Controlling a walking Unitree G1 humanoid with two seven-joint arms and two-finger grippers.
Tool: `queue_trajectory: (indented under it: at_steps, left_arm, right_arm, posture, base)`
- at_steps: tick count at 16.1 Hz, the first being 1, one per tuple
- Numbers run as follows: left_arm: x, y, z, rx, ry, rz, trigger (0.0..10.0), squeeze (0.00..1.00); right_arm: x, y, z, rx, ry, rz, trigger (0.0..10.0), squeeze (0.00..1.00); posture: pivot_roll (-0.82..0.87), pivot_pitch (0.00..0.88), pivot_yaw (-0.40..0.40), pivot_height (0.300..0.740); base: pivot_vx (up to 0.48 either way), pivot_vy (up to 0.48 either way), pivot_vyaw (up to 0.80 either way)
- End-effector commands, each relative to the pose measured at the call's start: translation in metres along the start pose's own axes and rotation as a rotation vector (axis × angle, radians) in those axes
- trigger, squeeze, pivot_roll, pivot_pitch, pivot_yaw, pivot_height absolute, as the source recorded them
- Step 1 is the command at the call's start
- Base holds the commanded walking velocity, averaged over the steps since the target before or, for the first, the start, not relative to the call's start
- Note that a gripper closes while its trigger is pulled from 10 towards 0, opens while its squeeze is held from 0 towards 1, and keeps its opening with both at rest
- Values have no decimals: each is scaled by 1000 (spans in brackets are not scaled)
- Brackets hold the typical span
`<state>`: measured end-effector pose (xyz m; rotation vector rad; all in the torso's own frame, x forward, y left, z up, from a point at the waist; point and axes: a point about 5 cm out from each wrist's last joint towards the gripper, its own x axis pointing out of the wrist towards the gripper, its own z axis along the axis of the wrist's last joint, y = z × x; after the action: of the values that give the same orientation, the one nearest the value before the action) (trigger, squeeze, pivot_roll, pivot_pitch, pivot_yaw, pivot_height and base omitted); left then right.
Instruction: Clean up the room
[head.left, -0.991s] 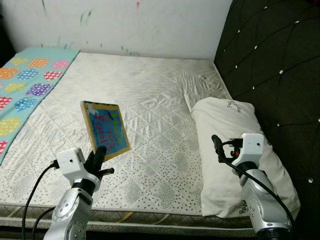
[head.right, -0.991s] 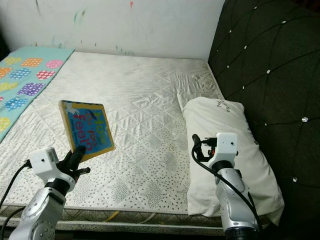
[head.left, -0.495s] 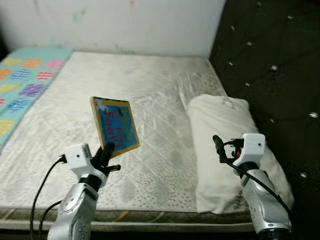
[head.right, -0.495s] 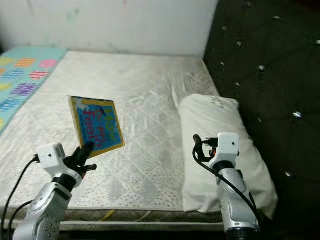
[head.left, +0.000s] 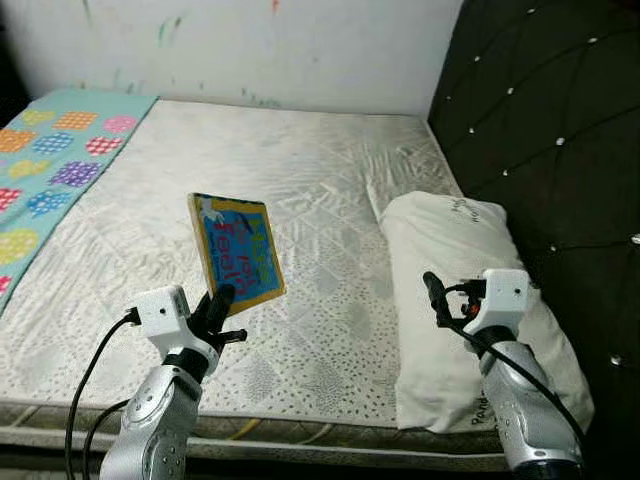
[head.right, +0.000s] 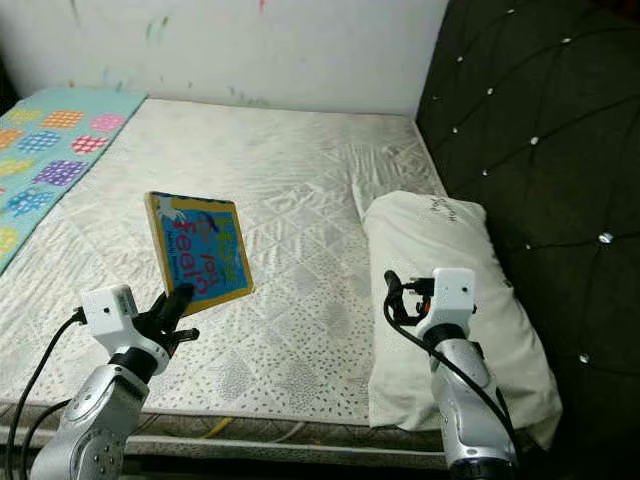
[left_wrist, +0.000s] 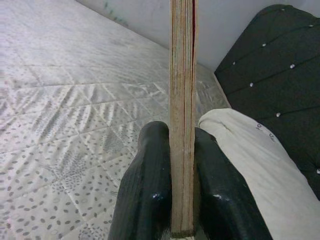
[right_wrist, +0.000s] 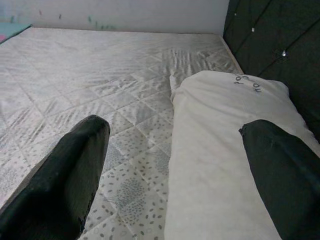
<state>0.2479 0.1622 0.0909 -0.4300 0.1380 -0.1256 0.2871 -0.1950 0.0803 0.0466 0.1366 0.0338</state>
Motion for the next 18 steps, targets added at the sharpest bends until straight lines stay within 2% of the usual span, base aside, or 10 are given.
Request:
queue_trajectory:
  at_steps: [1, 10, 14, 18]
  left_arm:
    - [3, -6, 6, 14, -28, -25, 10000, 0]
    - [4, -6, 6, 21, -34, -16, 10000, 0]
    - [3, -3, 8, 26, -50, 5, 10000, 0]
    - [2, -4, 10, 25, -67, -21, 10000, 0]
  right_arm:
    - [0, 0, 3, -4, -11, 10, 10000, 0]
    - [0, 2, 4, -7, -16, 23, 10000, 0]
    - [2, 1, 5, -9, -16, 23, 10000, 0]
    - [2, 0, 6, -15, -21, 25, 10000, 0]
  posture:
    - [-69, 0, -35, 705]
    - [-69, 0, -35, 581]
    - [-72, 0, -35, 577]
    - [-71, 0, -35, 577]
  base:
    - [0, 0, 0]
    - [0, 0, 0]
    - [0, 0, 0]
    - [0, 0, 0]
